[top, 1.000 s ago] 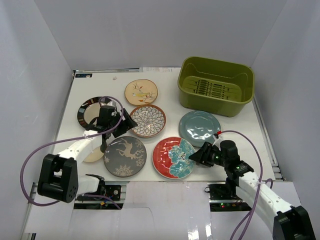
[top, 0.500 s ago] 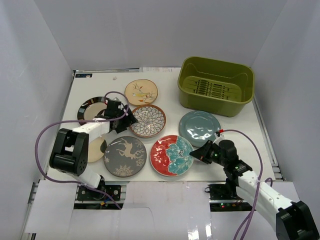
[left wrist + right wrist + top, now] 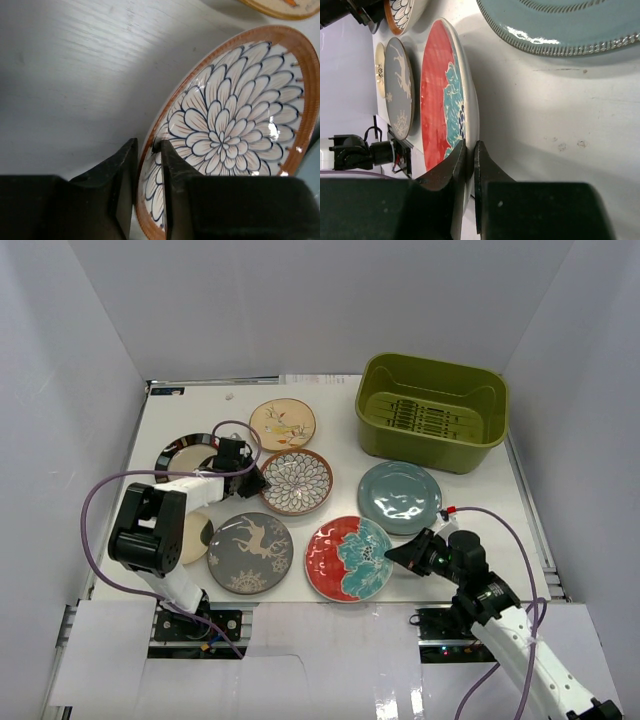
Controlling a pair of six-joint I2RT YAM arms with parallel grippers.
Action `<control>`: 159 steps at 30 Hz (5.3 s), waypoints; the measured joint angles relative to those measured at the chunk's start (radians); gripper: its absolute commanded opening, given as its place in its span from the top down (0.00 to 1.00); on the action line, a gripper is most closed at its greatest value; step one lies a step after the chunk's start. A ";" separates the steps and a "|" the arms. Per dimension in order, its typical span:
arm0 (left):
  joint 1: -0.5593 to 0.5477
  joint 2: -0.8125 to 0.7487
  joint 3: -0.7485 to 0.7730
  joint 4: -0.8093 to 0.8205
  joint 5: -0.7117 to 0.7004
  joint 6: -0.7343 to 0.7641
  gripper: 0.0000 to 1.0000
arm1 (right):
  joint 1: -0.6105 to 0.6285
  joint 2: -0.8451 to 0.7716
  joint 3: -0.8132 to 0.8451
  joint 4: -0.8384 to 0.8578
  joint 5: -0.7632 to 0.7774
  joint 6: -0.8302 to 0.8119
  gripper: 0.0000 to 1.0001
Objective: Place the plates into the plastic bin on the countertop
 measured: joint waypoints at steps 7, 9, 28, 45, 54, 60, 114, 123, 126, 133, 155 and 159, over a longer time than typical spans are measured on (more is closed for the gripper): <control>0.001 -0.027 -0.024 0.030 0.031 -0.013 1.00 | 0.001 0.147 0.171 -0.037 -0.019 0.018 0.92; 0.001 -0.038 -0.035 0.030 0.032 -0.016 1.00 | 0.001 0.203 0.254 -0.018 -0.021 0.018 0.92; -0.005 -0.259 -0.161 0.006 0.126 -0.027 1.00 | -0.277 0.807 0.995 0.132 -0.022 -0.076 0.92; -0.014 -0.520 -0.164 -0.034 0.284 -0.052 1.00 | -0.617 1.361 1.302 0.111 0.045 -0.277 0.92; -0.044 -0.526 -0.079 -0.051 0.311 -0.068 1.00 | -0.615 1.569 1.360 0.104 0.012 -0.364 0.92; -0.077 -0.515 0.015 -0.062 0.309 -0.072 1.00 | -0.589 1.619 1.360 0.094 0.005 -0.419 0.92; -0.418 0.798 1.404 -0.284 -0.087 -0.019 0.88 | -0.583 0.643 0.850 0.085 -0.052 -0.360 0.28; -0.428 0.794 1.376 -0.182 -0.087 -0.035 0.20 | -0.583 0.631 0.872 0.012 -0.051 -0.380 0.17; -0.438 0.792 1.354 -0.145 -0.071 -0.034 0.06 | -0.583 0.616 0.885 -0.014 -0.057 -0.392 0.14; -0.441 0.772 1.323 -0.150 -0.017 -0.037 0.02 | -0.583 0.573 0.895 -0.069 -0.095 -0.409 0.03; -0.413 -0.206 0.766 -0.023 -0.184 0.263 0.10 | -0.583 0.327 0.641 -0.286 -0.011 -0.461 0.19; -0.353 -0.340 0.422 -0.061 -0.270 0.171 0.11 | -0.583 0.249 0.496 -0.296 0.035 -0.416 0.08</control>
